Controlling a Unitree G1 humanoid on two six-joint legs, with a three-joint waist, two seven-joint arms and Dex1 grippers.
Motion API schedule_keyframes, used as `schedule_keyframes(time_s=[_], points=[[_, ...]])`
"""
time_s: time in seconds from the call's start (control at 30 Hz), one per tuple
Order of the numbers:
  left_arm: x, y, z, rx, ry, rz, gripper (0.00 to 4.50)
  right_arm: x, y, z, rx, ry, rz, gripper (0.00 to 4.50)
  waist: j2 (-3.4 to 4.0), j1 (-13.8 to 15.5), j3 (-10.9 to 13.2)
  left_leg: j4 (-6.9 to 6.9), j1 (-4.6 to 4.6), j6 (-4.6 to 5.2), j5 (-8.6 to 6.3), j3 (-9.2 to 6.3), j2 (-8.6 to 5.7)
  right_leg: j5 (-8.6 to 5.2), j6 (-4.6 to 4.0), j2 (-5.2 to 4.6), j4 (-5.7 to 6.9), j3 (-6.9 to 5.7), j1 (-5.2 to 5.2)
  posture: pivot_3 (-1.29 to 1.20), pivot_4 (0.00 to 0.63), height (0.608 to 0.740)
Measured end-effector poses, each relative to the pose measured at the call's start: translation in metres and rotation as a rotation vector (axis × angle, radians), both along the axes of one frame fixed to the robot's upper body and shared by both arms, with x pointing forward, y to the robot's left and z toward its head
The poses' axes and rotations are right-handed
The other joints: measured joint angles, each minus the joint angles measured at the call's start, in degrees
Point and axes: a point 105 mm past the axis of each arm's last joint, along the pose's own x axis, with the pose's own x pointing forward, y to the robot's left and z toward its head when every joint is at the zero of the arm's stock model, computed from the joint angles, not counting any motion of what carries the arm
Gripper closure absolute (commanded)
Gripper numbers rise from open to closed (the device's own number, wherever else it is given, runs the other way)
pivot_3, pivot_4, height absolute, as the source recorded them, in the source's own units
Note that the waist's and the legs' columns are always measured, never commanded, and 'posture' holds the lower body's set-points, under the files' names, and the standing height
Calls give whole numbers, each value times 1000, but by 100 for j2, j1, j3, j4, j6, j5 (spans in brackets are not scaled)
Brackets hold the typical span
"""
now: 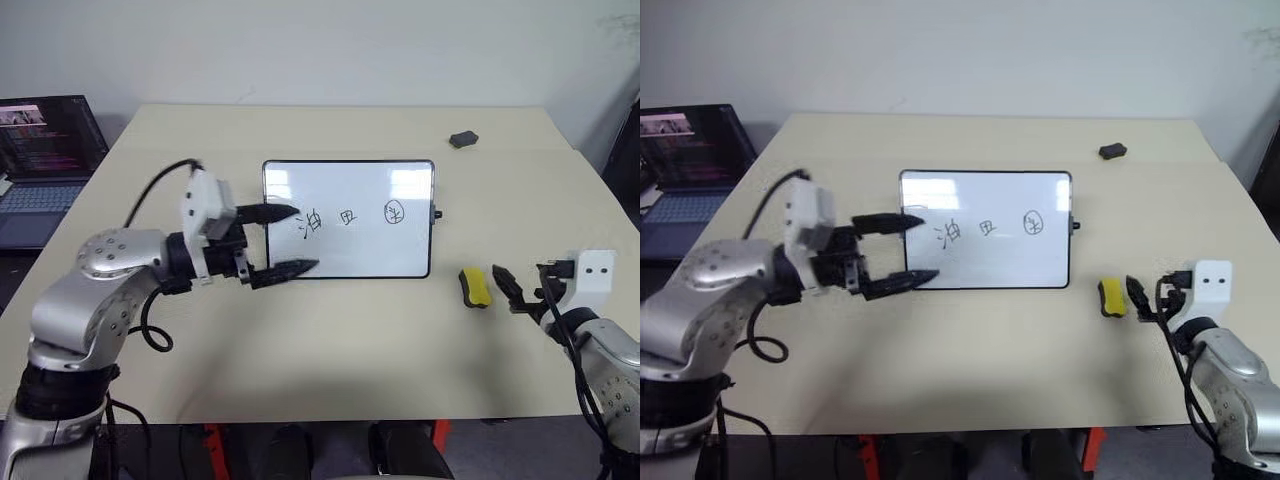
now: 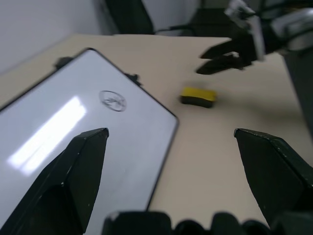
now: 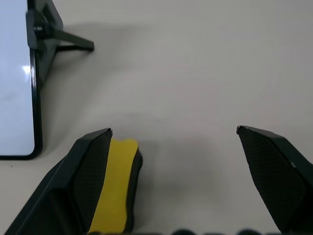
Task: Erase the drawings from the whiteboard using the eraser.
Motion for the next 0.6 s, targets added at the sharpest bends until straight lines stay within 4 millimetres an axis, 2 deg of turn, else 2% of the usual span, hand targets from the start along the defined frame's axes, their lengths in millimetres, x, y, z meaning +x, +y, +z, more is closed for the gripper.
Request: schedule_keyframes(time_s=[0.3,0.6], points=[[-5,-22,-19,60,40,-168,0,10,23,-8,-3,64,-61,39,-2,28,1,1,-12,1,0,-1,-2,-1,1,0,-6,-1,-7,0,150,740],[-7,-26,-24,76,36,-199,0,23,17,-17,-51,81,-112,39,-1,27,1,1,-13,2,-1,-3,-2,-1,1,0,-6,-2,-10,0,150,740]])
